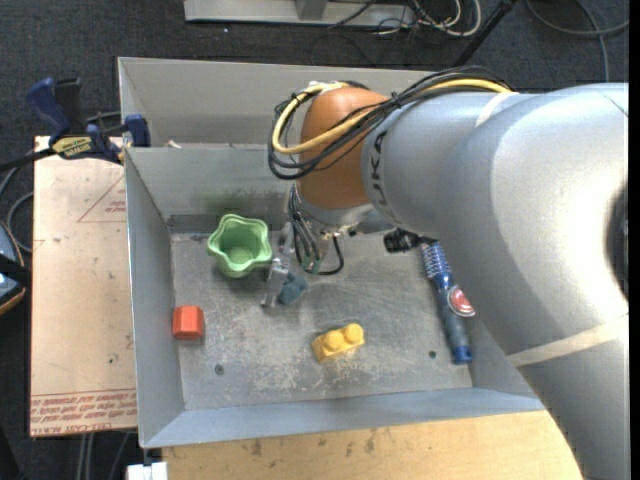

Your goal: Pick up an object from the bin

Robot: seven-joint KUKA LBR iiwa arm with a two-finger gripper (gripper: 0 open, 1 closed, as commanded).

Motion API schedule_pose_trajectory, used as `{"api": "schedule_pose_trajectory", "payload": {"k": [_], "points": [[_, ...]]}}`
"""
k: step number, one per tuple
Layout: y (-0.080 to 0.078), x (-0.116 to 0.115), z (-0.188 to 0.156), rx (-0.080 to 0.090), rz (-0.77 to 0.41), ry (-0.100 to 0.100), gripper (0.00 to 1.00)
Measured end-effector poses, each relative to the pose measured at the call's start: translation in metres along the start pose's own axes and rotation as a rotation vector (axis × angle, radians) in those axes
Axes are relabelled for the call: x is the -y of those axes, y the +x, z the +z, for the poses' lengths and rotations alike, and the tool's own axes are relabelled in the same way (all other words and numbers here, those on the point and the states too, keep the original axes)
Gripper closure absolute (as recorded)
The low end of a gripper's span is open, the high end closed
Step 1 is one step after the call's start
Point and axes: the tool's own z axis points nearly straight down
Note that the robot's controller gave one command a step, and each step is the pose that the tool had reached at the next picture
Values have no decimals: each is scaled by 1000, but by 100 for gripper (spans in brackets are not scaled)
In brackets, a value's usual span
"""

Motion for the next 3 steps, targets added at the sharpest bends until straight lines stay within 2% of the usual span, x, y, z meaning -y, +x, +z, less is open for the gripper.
{"api": "schedule_pose_trajectory", "payload": {"k": [1, 2, 3], "points": [[-1, -3, -3, 7, 0, -6, 100], [13, -45, -2, 17, -123, -4, 100], [0, -40, -95, 10, -160, -3, 100]]}}
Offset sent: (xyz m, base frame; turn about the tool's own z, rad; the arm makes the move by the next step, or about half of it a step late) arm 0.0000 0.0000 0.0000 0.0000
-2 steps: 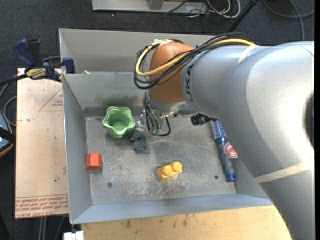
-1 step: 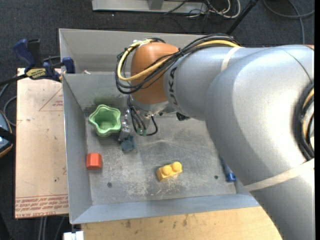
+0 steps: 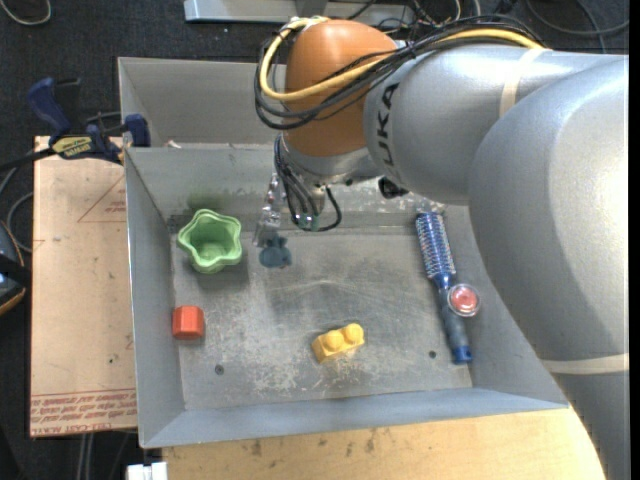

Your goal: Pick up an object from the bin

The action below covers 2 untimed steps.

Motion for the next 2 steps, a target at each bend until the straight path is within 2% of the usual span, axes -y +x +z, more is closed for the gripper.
{"api": "schedule_pose_trajectory", "payload": {"k": [1, 2], "points": [[2, 0, 6, -9, -1, 3, 0], [8, -60, 94, -12, -95, 2, 0]]}}
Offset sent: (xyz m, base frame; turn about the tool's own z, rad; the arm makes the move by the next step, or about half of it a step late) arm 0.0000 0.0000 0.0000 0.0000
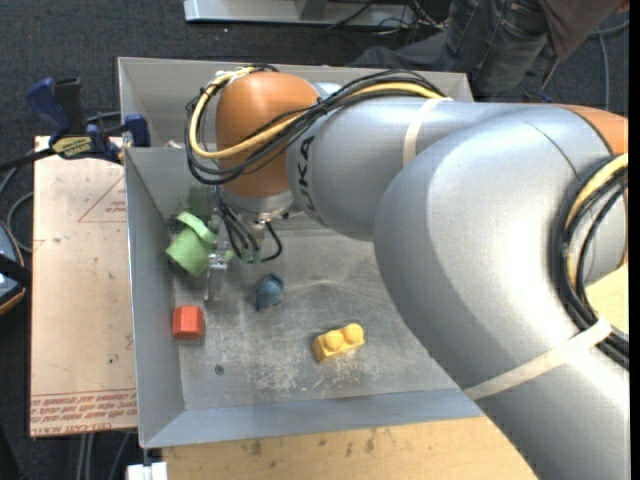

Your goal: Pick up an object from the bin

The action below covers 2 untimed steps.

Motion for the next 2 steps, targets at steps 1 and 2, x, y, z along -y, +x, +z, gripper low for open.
{"api": "schedule_pose_trajectory", "payload": {"k": [1, 2], "points": [[-2, 2, -5, 2, 3, 1, 100], [5, 23, -158, 11, -33, -1, 100]]}}
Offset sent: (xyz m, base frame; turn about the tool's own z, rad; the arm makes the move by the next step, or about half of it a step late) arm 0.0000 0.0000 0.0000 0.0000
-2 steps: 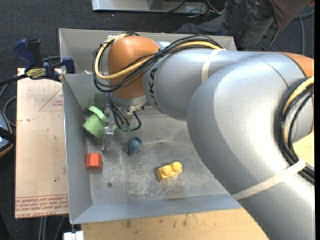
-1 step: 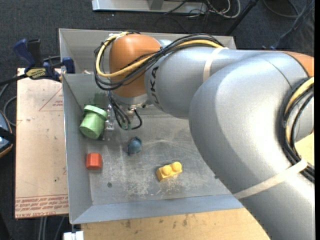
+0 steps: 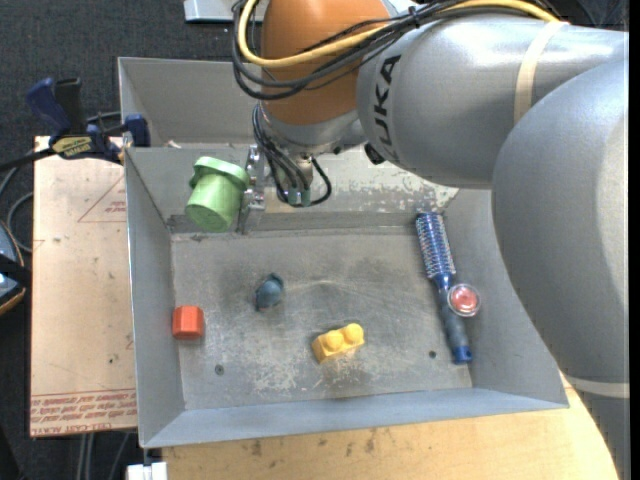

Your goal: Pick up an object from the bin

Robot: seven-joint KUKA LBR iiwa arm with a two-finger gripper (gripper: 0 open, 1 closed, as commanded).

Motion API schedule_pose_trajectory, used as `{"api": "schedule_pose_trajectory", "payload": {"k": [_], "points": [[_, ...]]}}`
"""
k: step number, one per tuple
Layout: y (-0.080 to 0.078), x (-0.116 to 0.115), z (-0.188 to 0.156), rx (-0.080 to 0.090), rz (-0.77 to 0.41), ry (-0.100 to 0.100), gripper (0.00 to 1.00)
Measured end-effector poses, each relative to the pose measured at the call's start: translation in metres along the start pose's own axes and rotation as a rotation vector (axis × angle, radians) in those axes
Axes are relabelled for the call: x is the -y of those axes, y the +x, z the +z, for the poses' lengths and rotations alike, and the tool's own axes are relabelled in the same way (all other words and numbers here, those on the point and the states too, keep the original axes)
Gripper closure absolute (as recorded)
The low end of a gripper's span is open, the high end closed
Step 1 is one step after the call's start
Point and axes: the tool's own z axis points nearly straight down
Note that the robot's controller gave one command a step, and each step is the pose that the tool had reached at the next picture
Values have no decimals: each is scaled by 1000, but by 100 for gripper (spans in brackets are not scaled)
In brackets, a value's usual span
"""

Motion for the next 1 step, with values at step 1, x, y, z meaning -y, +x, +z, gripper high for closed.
{"api": "schedule_pose_trajectory", "payload": {"k": [1], "points": [[39, 12, -24, -9, -151, 2, 100]]}}
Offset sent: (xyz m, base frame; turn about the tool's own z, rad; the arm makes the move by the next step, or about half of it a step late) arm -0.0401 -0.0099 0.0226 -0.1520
